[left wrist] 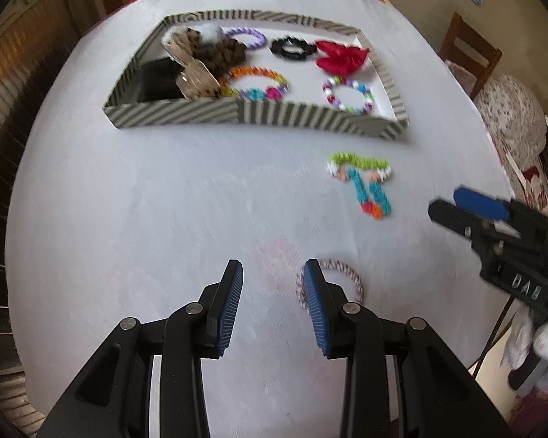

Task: Organize jewelry
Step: 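Grasp the gray braided bracelet with left tool while right tool grasps the green-teal bead bracelet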

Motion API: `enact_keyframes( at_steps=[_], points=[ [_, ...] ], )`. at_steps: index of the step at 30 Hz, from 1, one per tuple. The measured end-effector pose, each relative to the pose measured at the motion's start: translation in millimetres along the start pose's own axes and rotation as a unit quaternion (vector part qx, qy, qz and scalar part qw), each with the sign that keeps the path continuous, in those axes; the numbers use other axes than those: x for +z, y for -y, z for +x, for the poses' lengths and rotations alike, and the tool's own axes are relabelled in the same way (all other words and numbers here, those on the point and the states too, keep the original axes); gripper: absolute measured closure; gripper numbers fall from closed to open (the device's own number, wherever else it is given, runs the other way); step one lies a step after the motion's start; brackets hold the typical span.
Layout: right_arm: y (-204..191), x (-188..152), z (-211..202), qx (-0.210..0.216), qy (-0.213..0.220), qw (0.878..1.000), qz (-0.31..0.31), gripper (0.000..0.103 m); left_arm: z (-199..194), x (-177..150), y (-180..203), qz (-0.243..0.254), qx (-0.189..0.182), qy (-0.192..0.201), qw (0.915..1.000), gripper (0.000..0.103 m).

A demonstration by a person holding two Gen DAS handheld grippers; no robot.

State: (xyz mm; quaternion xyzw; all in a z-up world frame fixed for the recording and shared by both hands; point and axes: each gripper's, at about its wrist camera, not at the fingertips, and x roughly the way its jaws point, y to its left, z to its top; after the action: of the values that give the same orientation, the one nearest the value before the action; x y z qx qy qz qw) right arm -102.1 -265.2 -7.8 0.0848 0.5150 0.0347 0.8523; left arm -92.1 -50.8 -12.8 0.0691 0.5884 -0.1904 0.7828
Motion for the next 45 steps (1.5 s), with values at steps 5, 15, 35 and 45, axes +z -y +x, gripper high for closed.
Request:
enact_keyframes(
  at_steps=[5, 15, 35, 45],
  points=[
    [-1.8, 0.7, 4.4, 0.001, -0.006, 1.0, -0.004, 0.048, 15.0, -10.0, 6.8, 0.007, -0.004, -0.023, 0.9997, 0.077],
    [-3.2, 6.8, 17.0, 0.002, -0.018, 1.0, -0.012, 0.048, 27.6, -14.0, 11.3, 0.003, -0.008, -0.043, 0.999, 0.077],
    [3.6, 38.0, 62.4, -0.003, -0.034, 0.999, -0.028, 0.048, 48.2, -5.8, 17.4, 0.004, 0.014, -0.061, 0.998, 0.077],
    [1.0, 32.5, 77.1, -0.038, -0.049, 0.996, -0.065, 0.048, 47.7, -9.1, 20.1, 0.009, 0.021, -0.064, 0.9977, 0.077]
  ],
)
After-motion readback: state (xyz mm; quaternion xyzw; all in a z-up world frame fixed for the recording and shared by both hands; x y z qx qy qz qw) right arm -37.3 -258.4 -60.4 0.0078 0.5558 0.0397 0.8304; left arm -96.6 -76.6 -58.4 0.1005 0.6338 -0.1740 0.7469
